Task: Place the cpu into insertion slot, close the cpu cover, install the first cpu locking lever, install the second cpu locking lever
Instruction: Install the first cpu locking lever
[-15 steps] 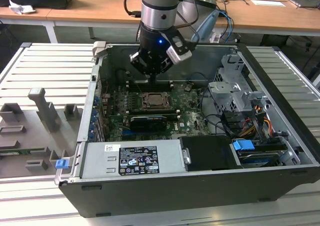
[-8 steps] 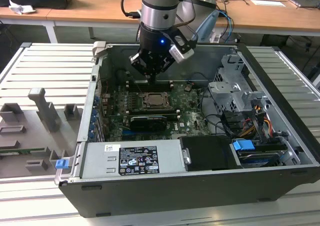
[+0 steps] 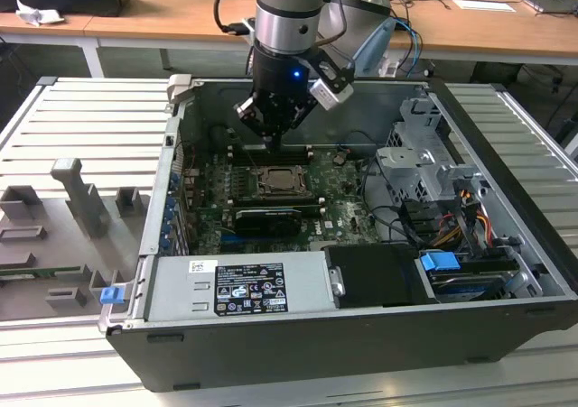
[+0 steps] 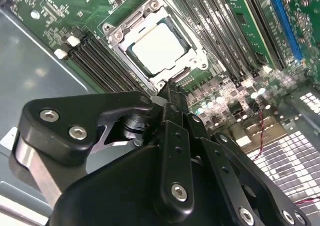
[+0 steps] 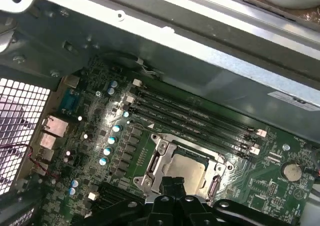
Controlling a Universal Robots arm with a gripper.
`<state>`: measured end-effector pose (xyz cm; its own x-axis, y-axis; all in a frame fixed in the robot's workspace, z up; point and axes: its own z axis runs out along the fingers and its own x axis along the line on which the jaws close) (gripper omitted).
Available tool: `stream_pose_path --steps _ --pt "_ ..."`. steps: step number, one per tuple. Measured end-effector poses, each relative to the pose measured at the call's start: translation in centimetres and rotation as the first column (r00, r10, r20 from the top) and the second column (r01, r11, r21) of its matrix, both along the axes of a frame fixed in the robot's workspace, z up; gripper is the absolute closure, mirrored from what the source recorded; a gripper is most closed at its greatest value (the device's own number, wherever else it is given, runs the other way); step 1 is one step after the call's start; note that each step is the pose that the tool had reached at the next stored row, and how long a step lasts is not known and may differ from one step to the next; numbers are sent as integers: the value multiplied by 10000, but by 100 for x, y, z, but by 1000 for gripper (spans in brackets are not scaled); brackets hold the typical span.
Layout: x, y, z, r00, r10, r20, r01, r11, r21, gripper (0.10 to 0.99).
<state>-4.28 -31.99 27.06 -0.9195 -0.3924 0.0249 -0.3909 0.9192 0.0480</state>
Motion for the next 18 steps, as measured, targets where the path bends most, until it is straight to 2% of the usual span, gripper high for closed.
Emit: stream_pose_path --steps 5,8,15,18 --pt "0 0 0 9974 723 0 -723 9974 0 980" --pt "0 0 0 9934 1149 0 -1149 9934 0 980" --pt "0 0 0 9788 2048 0 -2048 9788 1 980" --pt "0 0 0 9694 2456 0 -2456 9694 0 980"
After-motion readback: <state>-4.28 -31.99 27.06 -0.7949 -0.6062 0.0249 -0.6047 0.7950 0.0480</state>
